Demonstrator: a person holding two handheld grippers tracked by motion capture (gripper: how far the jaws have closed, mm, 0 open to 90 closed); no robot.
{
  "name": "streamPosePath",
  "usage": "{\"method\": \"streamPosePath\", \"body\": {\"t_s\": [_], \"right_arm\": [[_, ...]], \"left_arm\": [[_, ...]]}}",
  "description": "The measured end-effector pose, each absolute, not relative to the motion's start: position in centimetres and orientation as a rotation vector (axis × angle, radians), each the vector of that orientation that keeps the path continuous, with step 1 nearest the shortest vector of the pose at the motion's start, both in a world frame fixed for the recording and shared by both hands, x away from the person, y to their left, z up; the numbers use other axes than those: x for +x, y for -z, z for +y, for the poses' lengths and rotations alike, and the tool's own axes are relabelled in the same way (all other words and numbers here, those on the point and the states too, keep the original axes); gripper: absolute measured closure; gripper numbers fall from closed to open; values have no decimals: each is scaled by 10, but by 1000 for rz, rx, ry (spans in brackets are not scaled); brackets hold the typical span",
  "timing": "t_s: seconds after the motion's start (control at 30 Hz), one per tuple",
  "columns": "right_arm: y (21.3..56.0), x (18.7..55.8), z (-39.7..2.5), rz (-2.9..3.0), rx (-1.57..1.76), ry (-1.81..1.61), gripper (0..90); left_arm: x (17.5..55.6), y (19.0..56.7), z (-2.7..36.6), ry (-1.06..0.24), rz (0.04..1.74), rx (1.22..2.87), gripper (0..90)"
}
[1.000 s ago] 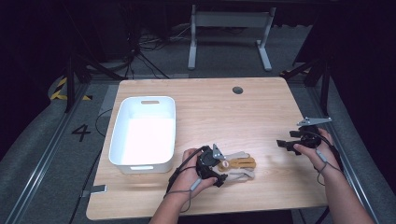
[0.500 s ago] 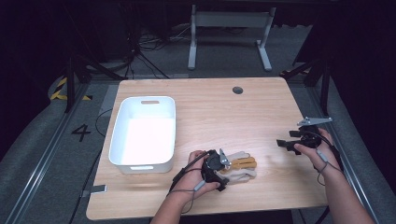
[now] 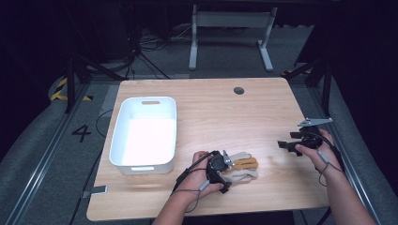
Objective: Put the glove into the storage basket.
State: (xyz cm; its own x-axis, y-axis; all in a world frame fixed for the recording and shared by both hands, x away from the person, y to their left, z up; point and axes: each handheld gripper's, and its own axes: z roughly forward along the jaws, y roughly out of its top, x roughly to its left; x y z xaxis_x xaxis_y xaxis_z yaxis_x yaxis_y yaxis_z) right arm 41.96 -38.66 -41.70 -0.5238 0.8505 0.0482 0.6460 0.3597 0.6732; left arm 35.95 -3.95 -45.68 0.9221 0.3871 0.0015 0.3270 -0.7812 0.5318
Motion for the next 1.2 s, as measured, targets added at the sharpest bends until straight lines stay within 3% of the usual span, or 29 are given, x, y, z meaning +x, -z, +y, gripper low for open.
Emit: {"method": "streamPosePath", "body": {"t_s": [0.3, 0.47, 0.63, 0.7, 0.77, 1.2], "right_arm": [[418, 420, -384, 2332, 1318, -919, 232], [421, 420, -381, 2334, 1316, -901, 233], [421, 420, -379, 2340, 1312, -898, 233], [421, 420, -379, 2340, 1309, -897, 233], [421, 420, -379, 2338, 1310, -900, 233], [422, 420, -381, 2330, 1319, -905, 231]], "left_arm": [[361, 455, -43, -134, 514, 2550, 73], [361, 450, -42, -130, 519, 2546, 319], [360, 445, -44, -132, 564, 2559, 491], [358, 443, -46, -142, 589, 2571, 624], [357, 443, -46, -141, 605, 2576, 665], [357, 437, -48, -42, 665, 2556, 711]]}}
